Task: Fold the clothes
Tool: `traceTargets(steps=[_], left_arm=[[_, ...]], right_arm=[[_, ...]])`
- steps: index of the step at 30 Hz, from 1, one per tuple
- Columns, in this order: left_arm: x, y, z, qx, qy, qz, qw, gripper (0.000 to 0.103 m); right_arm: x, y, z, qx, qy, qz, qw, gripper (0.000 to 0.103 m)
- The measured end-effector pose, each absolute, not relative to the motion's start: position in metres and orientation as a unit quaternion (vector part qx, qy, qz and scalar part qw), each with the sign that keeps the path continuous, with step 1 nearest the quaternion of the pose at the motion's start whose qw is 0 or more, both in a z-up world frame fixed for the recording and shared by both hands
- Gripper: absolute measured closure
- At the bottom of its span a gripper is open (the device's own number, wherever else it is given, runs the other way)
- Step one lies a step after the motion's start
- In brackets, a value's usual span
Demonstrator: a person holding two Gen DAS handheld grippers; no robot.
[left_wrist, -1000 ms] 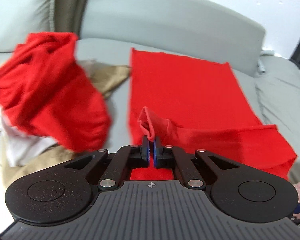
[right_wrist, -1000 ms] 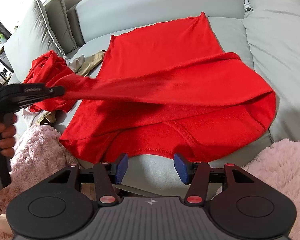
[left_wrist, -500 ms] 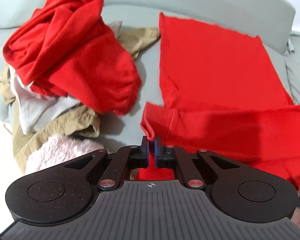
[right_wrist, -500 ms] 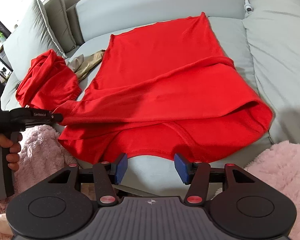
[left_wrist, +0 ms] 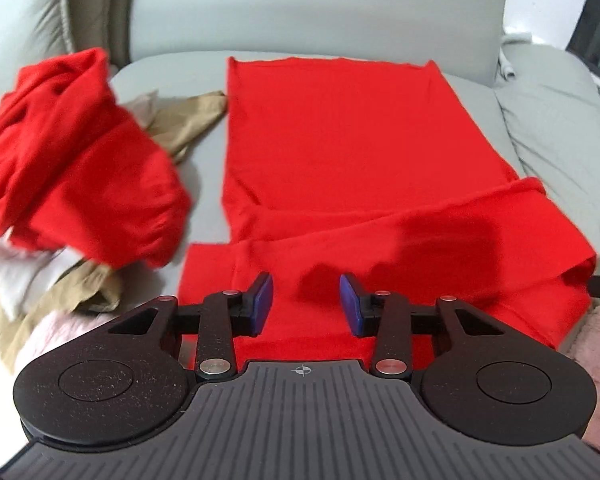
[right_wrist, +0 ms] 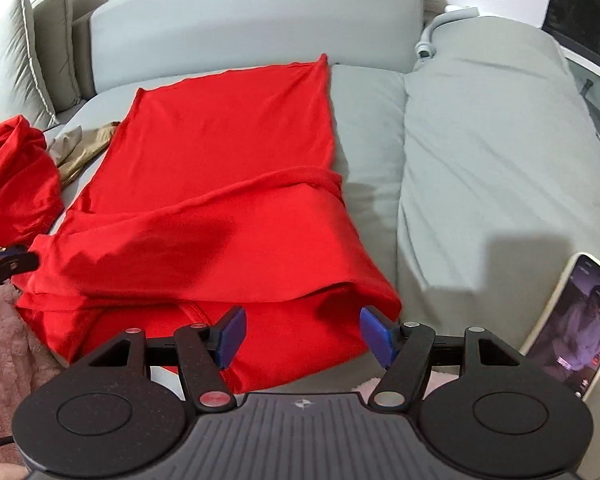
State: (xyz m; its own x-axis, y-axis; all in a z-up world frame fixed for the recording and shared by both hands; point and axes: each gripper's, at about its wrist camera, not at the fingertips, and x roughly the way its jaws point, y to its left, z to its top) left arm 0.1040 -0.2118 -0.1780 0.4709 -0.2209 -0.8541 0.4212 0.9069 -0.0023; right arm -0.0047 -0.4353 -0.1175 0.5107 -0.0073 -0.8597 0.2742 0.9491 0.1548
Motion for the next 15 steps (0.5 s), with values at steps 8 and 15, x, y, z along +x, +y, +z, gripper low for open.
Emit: traceTargets(steps=[8,15], left_arm=[[0.131,-0.211,-0.224,0.195,0.522,-0.154,0.816,0.072],[0.134,-0.200,-0.229,0.201,0.523,-0.175,0.810,0.071]], right_arm=[[-0.002,-0.440,-0.121,0.131,0.501,-0.077,0.852,0.040],[-0.010,-0.451,-0.121,0.123,0.504,-0.095,0.850,0.040]])
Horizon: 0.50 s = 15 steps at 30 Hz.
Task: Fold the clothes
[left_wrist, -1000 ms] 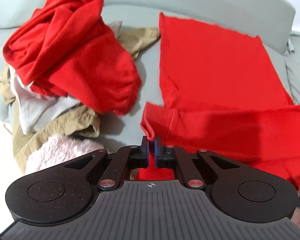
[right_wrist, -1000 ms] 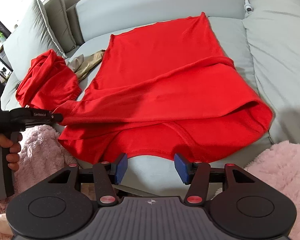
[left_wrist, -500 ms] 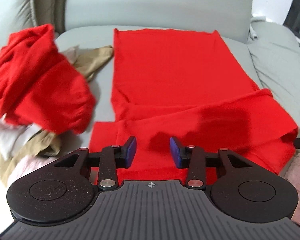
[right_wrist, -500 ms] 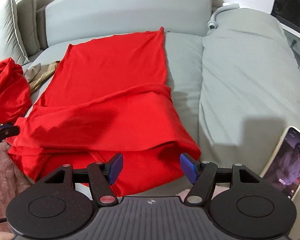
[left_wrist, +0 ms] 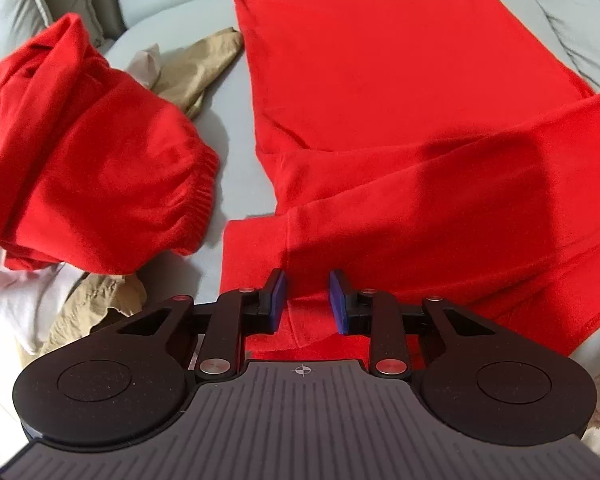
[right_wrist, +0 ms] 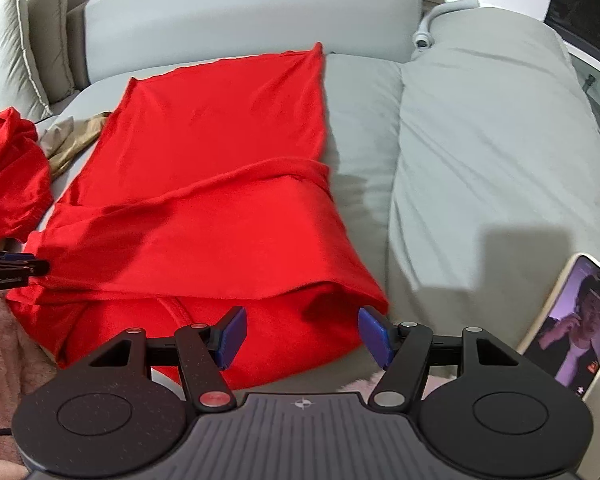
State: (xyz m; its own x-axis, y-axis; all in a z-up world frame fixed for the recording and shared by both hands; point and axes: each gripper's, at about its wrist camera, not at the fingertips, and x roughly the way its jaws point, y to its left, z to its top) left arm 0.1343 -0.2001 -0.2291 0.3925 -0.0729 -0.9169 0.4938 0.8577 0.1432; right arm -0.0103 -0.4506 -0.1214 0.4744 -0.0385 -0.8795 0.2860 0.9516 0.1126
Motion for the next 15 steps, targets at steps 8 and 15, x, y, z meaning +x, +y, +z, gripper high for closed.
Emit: traceTargets(steps=[8,15], left_arm=[[0.132,-0.190,-0.230,0.178,0.521,-0.191,0.813,0.071],[0.133,-0.190,-0.232,0.178,0.521,-0.192,0.813,0.071]], right_arm=[[-0.017,-0.472,-0.127,0.044,0.501,-0.103,0.858,0.045],[0.012,-0.477,-0.162,-0.009,0.525,-0.069,0.848,0.052]])
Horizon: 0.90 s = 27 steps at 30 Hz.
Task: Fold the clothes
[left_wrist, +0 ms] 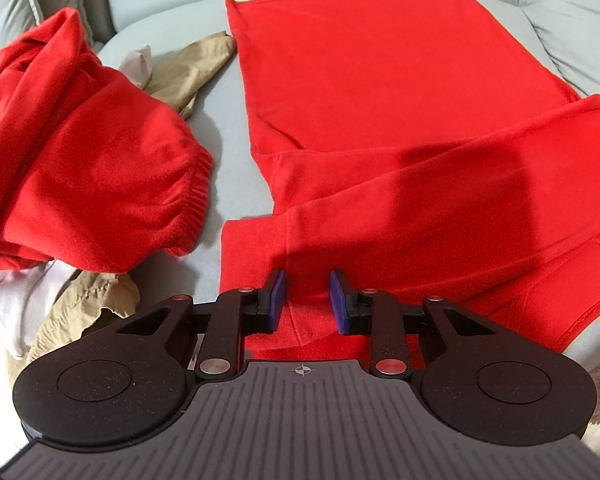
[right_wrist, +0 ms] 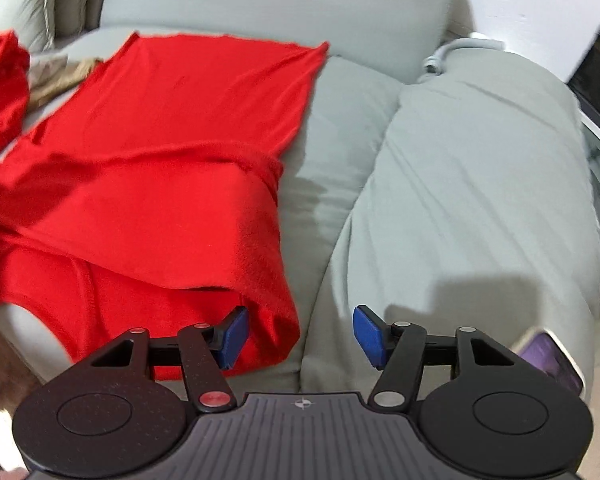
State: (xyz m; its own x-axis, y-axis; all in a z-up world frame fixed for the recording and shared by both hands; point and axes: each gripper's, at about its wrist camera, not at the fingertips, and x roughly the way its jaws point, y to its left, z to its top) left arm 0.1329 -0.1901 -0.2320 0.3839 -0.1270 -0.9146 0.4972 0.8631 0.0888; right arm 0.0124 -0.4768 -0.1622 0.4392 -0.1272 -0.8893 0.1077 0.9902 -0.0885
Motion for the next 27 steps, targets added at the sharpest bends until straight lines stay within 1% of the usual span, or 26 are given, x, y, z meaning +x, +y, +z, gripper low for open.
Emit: traceTargets(steps=[1,2,5,6,7,9,11,15,17,18,19,23,25,27], left_arm=[[0.133,-0.190,-0.232,0.177,0.521,-0.192,0.812,0.071],[0.134,-0.189,-0.232,0.177,0.522,-0.192,0.812,0.071],[0.135,-0.188,-0.232,0.174,0.525,-0.193,0.811,0.071],[0.135,-0.187,-0.232,0.173,0.525,-0.194,0.810,0.071],[0.135,-0.187,-0.232,0.173,0.525,-0.194,0.810,0.071],[0.136,-0.187,-0.232,0.173,0.525,-0.195,0.810,0.071],[0.134,-0.186,-0.231,0.173,0.523,-0.196,0.811,0.071],[0.133,-0.186,-0.231,0.171,0.519,-0.195,0.815,0.071],[0.133,-0.186,-0.230,0.168,0.519,-0.195,0.815,0.071],[0.134,-0.186,-0.230,0.167,0.519,-0.195,0.815,0.071],[0.134,-0.186,-0.229,0.166,0.520,-0.195,0.815,0.071],[0.135,-0.184,-0.228,0.161,0.521,-0.197,0.815,0.071],[0.136,-0.184,-0.227,0.160,0.521,-0.198,0.814,0.071],[0.137,-0.184,-0.227,0.158,0.523,-0.198,0.814,0.072]], right_arm=[[0.013,-0.480,-0.165,-0.002,0.528,-0.080,0.845,0.080],[0.014,-0.483,-0.167,0.005,0.531,-0.090,0.842,0.094],[0.018,-0.493,-0.175,0.027,0.540,-0.121,0.833,0.087],[0.016,-0.499,-0.177,0.055,0.542,-0.132,0.828,0.081],[0.013,-0.504,-0.179,0.074,0.555,-0.140,0.817,0.071],[0.011,-0.505,-0.178,0.072,0.569,-0.148,0.805,0.060],[0.006,-0.508,-0.173,0.070,0.584,-0.160,0.793,0.061],[0.000,-0.512,-0.133,0.107,0.522,-0.163,0.830,0.062],[0.006,-0.511,-0.119,0.129,0.489,-0.153,0.849,0.068],[0.012,-0.513,-0.117,0.152,0.475,-0.149,0.854,0.073],[0.019,-0.516,-0.116,0.179,0.466,-0.149,0.854,0.076],[0.051,-0.530,-0.130,0.276,0.458,-0.142,0.833,0.075],[0.066,-0.537,-0.142,0.329,0.458,-0.140,0.814,0.066],[0.083,-0.542,-0.153,0.374,0.463,-0.145,0.790,0.064]])
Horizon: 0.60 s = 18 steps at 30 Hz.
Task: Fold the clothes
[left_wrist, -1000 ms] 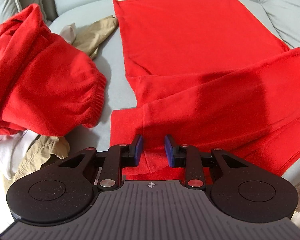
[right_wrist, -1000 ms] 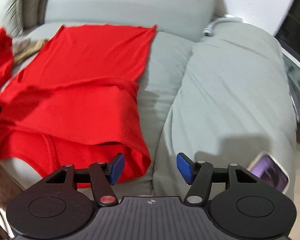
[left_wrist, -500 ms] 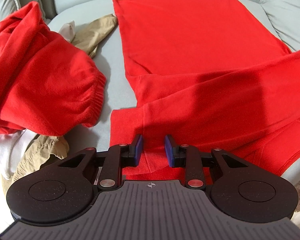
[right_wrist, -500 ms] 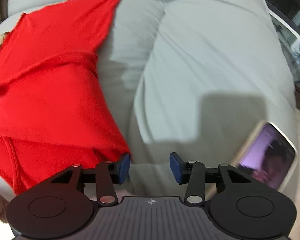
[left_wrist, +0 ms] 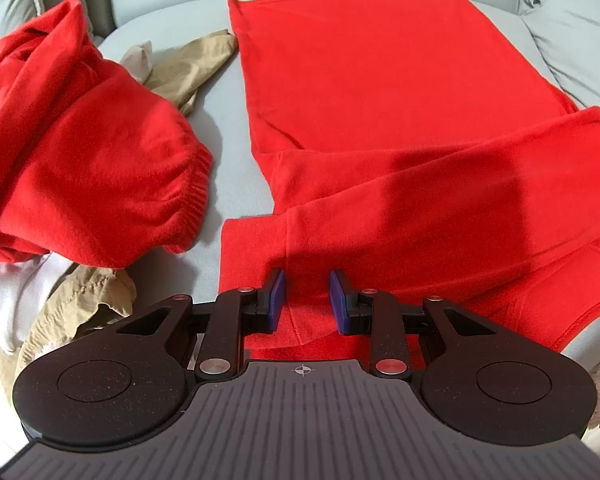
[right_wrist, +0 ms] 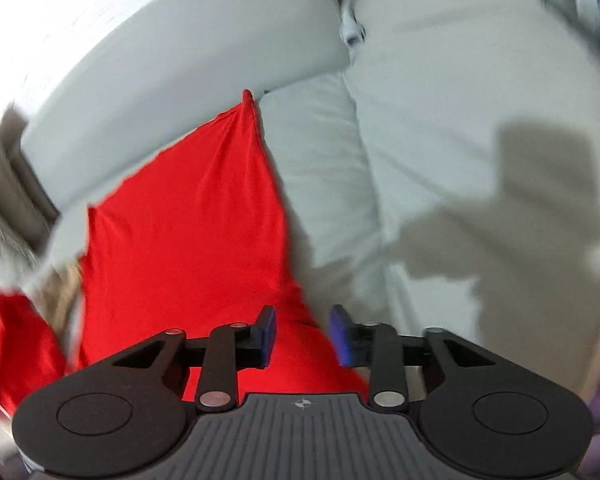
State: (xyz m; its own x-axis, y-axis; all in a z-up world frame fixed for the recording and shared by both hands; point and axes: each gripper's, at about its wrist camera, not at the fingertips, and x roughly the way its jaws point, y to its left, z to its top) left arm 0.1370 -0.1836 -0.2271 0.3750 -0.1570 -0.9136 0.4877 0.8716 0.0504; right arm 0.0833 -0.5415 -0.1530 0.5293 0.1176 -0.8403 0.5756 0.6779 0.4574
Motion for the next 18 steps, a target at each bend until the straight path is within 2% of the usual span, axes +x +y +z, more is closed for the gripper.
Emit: traceTargets(steps=[6,8,9,10,14,18], left_arm=[[0.140,-0.182,-0.226,0.150,0.527,-0.200,0.812,0.072],[0.141,-0.182,-0.227,0.147,0.528,-0.200,0.812,0.072],[0.141,-0.182,-0.227,0.146,0.528,-0.201,0.812,0.072],[0.141,-0.181,-0.227,0.145,0.529,-0.201,0.812,0.072],[0.142,-0.181,-0.227,0.141,0.530,-0.202,0.811,0.072],[0.142,-0.181,-0.227,0.139,0.531,-0.203,0.811,0.072]], right_arm=[[0.129,-0.543,-0.175,0.394,0.503,-0.164,0.752,0.065],[0.138,-0.542,-0.181,0.378,0.528,-0.173,0.740,0.078],[0.141,-0.542,-0.182,0.371,0.536,-0.176,0.738,0.094],[0.147,-0.539,-0.183,0.351,0.542,-0.182,0.742,0.096],[0.160,-0.527,-0.170,0.281,0.522,-0.164,0.789,0.096],[0.167,-0.523,-0.176,0.272,0.500,-0.165,0.805,0.093]])
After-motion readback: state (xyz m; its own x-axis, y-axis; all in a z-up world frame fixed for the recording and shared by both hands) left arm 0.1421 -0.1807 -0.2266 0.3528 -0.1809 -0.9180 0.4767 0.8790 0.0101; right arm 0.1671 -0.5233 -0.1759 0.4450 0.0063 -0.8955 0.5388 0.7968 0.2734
